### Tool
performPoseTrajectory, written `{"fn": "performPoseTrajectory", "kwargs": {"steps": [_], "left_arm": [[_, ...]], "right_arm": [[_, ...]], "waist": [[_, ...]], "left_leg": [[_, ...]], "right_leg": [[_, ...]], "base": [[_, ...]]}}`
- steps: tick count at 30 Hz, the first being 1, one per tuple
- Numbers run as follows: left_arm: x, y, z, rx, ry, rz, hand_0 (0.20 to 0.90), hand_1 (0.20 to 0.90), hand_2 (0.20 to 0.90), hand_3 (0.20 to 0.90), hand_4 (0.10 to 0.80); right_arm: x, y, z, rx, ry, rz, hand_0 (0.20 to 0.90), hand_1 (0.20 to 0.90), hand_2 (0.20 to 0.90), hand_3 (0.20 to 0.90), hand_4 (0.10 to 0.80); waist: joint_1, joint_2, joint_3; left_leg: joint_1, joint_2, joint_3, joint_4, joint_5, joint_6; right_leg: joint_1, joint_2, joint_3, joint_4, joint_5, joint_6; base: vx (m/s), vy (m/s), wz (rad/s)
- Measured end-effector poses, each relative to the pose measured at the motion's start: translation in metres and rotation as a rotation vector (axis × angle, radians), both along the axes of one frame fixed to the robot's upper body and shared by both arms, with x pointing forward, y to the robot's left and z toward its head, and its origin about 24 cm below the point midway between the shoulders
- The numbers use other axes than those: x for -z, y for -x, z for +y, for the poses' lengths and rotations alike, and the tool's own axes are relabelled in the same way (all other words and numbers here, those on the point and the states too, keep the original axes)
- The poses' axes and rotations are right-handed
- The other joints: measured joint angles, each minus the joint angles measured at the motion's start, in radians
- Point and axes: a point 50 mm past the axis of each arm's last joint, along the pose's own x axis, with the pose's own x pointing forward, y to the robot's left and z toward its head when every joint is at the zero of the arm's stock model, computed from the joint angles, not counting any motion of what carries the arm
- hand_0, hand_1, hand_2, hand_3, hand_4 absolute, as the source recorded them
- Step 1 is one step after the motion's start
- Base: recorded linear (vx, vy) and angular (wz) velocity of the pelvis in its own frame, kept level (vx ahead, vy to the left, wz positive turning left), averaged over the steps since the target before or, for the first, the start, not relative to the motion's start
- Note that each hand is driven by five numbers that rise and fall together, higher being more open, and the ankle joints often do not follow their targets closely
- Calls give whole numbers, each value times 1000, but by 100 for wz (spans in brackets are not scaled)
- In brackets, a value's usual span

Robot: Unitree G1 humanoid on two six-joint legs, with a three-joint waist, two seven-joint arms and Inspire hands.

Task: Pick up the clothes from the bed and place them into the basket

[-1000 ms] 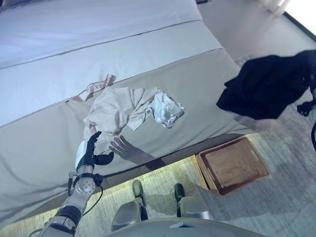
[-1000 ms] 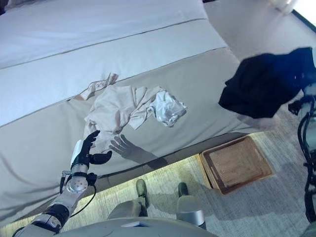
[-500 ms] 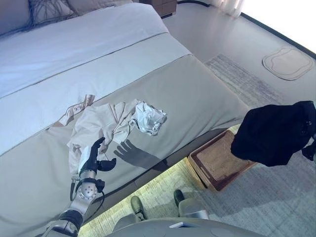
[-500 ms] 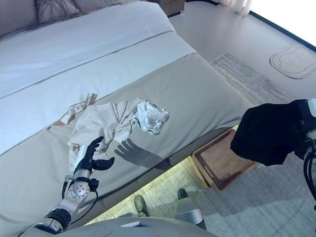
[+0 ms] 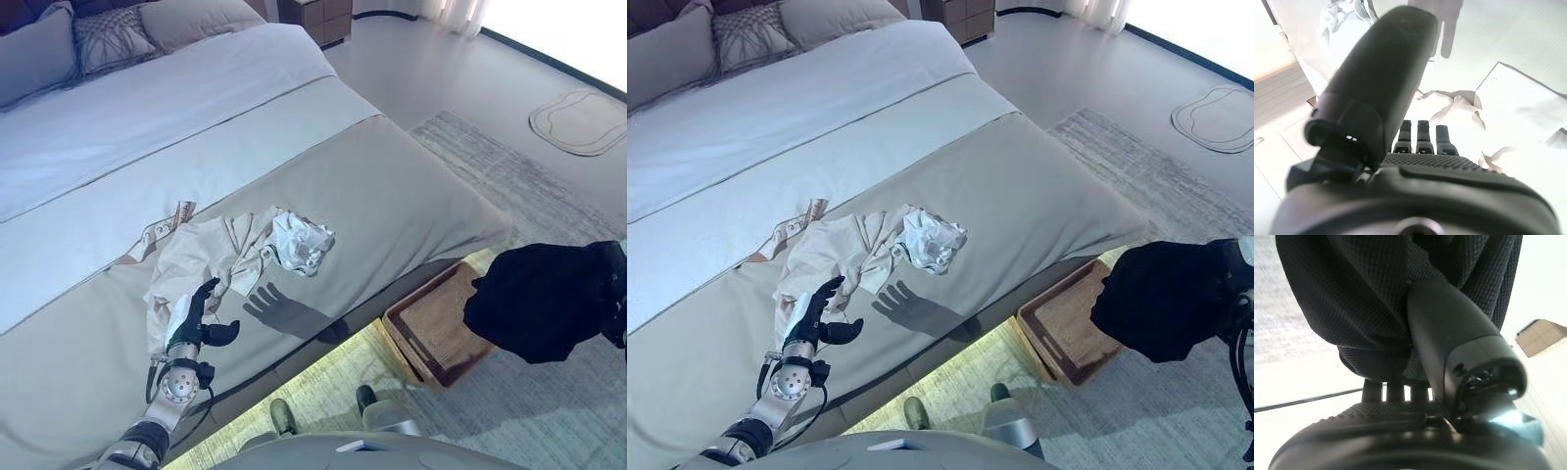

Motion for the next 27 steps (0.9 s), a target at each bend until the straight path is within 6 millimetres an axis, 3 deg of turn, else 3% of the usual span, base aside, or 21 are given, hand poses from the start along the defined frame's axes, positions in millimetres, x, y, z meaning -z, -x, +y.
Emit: {"fn": "performPoseTrajectory", "kwargs": {"steps": [2,3,4,27], "left_arm": [[1,1,0,1,0,4,900,900,900,900,800],[1,1,-1,7,0,6,900,900,900,900,800],[2,2,-3,19,-1,11,900,900,900,900,800],[4,2,-8,30,13,19,900,900,900,900,800]], "right_arm": [[6,0,1,18,-24,8,300,300,300,200,100],[8,0,0,29,-31,12,507,507,507,442,342],[9,1,0,34,-32,16,900,900,900,900,800],[-2,-8,-3,65,55,-28,900,900,900,900,800]], "waist": [[3,3,-2],[4,4,-3],[8,9,-5],[24,34,-22]], "left_leg": [[-2,1,-3,0,1,-1],[-2,1,-4,0,1,-1],[-4,0,-5,0,1,-1],[-19,0,-12,0,4,-6]], "right_leg": [[-1,1,-4,-1,0,0],[-1,1,-5,-1,0,0],[-3,0,-5,-1,0,0],[-15,0,-12,-3,-1,0]], "base": [[-21,-5,5],[0,0,0],[0,0,0],[-1,3,0]]}}
